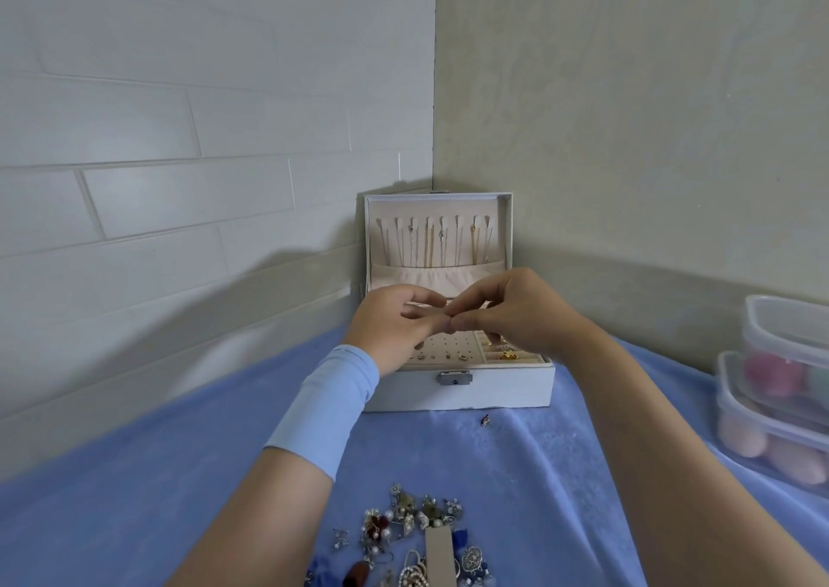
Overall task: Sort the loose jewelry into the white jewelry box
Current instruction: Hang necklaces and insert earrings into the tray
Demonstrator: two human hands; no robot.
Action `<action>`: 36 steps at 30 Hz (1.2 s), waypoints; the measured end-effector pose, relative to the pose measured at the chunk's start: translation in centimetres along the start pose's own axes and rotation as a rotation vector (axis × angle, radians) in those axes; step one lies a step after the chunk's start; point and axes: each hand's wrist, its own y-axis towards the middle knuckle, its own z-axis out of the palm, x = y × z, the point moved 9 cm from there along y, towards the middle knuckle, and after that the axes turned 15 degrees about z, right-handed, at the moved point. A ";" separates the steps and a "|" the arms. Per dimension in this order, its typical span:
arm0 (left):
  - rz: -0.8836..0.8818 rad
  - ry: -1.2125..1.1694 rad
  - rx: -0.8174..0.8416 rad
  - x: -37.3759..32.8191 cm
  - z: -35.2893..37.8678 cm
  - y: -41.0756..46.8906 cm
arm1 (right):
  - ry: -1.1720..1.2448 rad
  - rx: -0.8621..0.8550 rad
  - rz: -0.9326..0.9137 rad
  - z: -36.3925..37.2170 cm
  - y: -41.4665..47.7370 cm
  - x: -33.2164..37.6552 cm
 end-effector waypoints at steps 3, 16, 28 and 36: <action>0.015 -0.048 -0.006 -0.5 0.2 -0.1 | 0.027 -0.010 -0.010 -0.5 0.1 0.0; 0.107 0.566 0.269 2.0 2.3 0.2 | -0.390 -0.055 0.103 -0.3 2.1 -3.1; 0.149 0.564 0.337 2.2 3.2 0.3 | -0.611 -0.040 0.106 1.1 2.1 -3.1; 0.155 0.570 0.337 1.9 3.2 0.0 | -0.532 -0.074 0.102 0.3 2.0 -2.9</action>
